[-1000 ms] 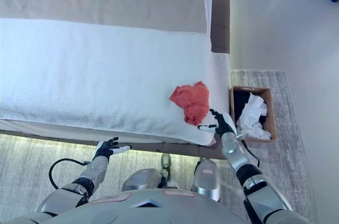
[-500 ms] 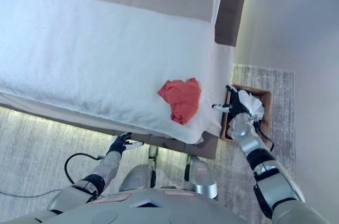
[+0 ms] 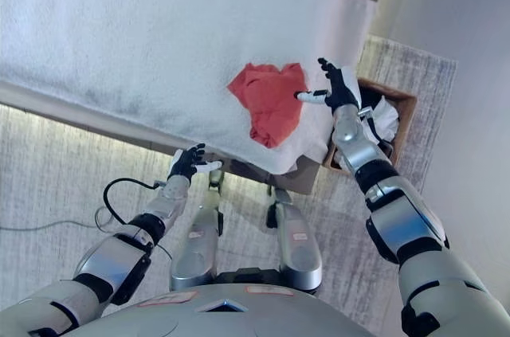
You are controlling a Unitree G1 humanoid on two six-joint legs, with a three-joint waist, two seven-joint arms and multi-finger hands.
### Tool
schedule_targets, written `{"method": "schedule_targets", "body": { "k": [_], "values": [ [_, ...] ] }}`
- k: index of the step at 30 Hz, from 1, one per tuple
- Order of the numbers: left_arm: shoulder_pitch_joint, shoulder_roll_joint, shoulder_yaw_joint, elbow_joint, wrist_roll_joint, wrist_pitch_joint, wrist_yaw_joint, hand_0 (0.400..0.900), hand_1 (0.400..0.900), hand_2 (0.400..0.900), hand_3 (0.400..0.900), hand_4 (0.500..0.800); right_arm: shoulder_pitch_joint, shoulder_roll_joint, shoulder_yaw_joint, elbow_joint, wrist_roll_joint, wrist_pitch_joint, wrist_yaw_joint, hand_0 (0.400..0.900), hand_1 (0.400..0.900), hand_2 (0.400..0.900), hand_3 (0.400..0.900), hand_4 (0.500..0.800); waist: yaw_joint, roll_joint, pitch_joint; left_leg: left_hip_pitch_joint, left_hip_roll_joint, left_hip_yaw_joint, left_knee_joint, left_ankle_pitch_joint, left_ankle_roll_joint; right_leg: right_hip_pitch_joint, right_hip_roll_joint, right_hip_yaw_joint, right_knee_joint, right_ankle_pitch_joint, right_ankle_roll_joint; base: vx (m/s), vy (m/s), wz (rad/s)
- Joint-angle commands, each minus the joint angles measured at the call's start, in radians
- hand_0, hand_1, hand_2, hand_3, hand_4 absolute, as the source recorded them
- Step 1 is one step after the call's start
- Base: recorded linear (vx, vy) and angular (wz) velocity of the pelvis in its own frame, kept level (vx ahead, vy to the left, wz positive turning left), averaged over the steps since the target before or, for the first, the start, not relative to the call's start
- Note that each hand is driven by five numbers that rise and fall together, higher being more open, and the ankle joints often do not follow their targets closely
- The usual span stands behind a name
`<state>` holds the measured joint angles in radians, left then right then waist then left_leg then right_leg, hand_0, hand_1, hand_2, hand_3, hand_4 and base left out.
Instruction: Put the clothes on the bed into the basket.
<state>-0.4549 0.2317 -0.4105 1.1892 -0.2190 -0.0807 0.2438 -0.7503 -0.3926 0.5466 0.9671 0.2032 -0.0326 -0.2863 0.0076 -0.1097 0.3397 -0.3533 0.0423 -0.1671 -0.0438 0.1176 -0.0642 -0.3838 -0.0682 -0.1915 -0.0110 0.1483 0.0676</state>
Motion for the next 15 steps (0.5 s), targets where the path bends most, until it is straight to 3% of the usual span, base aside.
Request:
{"method": "schedule_targets", "body": {
  "k": [1, 7, 15],
  "values": [
    [-0.016, 0.04, -0.002, 0.038, -0.038, -0.028, 0.023, 0.9, 0.9, 0.9, 0.9, 0.8, -0.079, 0.001, -0.003, 0.039, 0.046, -0.059, -0.003, 0.9, 0.9, 0.9, 0.9, 0.8, 0.028, -0.027, 0.002, 0.024, 0.005, -0.001, -0.001, -0.059, 0.032, -0.097, -0.068, 0.05, 0.169, -0.071, 0.024, -0.03, -0.02, 0.3],
    [-0.035, 0.064, -0.006, 0.073, -0.031, -0.026, 0.016, 0.9, 0.9, 0.9, 0.9, 0.8, -0.134, 0.035, -0.002, 0.149, 0.087, -0.057, 0.011, 0.9, 0.9, 0.9, 0.9, 0.8, 0.065, -0.047, 0.037, -0.032, 0.0, -0.029, 0.019, -0.048, 0.027, -0.117, -0.077, 0.026, 0.155, -0.059, 0.022, -0.04, -0.008, 0.19],
    [-0.092, 0.08, -0.037, 0.078, -0.043, -0.029, 0.008, 0.9, 0.9, 0.9, 0.9, 0.8, -0.246, 0.045, 0.019, 0.277, 0.138, -0.034, 0.054, 0.9, 0.9, 0.9, 0.9, 0.8, 0.113, -0.029, 0.072, -0.071, -0.018, -0.063, 0.024, -0.03, 0.021, -0.113, -0.085, -0.007, 0.129, -0.048, 0.025, -0.03, -0.003, 0.21]
  ]
}}
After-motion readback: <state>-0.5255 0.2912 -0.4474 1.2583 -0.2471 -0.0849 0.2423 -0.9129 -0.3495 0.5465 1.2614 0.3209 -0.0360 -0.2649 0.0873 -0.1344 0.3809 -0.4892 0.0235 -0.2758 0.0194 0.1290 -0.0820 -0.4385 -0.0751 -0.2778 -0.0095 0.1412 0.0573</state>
